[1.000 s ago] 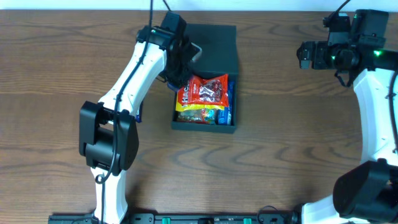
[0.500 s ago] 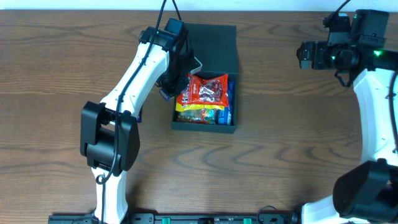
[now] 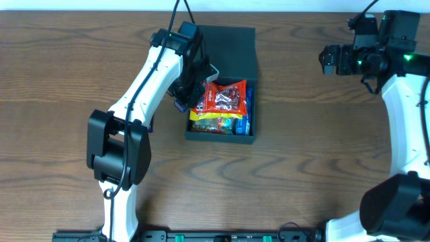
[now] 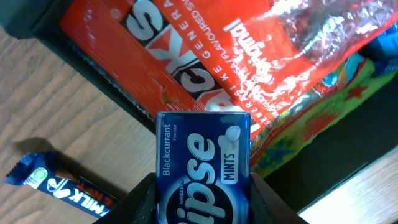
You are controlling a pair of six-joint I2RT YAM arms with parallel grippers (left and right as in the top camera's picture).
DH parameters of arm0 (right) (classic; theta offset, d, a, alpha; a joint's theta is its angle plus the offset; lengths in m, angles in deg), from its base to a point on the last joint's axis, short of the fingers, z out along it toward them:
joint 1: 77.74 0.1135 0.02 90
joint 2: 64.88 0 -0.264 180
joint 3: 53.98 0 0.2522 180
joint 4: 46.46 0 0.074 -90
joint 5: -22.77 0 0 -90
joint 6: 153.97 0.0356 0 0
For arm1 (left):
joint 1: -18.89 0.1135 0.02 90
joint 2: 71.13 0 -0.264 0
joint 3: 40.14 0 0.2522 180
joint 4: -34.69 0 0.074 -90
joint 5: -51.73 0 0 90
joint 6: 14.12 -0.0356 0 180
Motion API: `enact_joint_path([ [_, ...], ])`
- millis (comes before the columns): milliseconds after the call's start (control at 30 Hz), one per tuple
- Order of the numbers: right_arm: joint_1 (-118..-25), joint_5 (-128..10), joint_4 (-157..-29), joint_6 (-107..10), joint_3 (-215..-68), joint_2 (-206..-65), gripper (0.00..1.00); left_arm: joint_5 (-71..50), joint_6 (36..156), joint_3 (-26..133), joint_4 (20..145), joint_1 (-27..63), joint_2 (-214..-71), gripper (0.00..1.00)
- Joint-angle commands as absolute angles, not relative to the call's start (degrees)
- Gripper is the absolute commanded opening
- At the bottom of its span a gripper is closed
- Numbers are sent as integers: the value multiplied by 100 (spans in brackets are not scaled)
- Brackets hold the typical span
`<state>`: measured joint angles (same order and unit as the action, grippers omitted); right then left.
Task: Pack container
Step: 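Carry the Eclipse tin right and lower it into the box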
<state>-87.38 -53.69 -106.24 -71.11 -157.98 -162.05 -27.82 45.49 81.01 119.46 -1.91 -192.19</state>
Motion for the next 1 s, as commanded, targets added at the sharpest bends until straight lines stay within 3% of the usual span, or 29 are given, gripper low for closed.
enact_joint_path([
  [0, -8778, -5282, -10632, -7200, -15796, -16198, 99, -2427, 4750, 8247, 12081, -206, -18965, 6],
  [300, -8778, -5282, -10659, -7307, -15796, -16198, 99, -970, 3126, 8193, 12490, -276, -18782, 6],
  [900, -8778, -5284, -10652, -7307, -15796, -16198, 99, -1518, 2628, 7493, 12066, -602, -18812, 6],
  [933, -8778, -5284, -10652, -7307, -15796, -16198, 99, -1617, 2643, 7491, 12061, -602, -18812, 9],
  [967, -8778, -5284, -10652, -7307, -15796, -16198, 99, -1623, 2643, 7491, 12048, -602, -18812, 28],
])
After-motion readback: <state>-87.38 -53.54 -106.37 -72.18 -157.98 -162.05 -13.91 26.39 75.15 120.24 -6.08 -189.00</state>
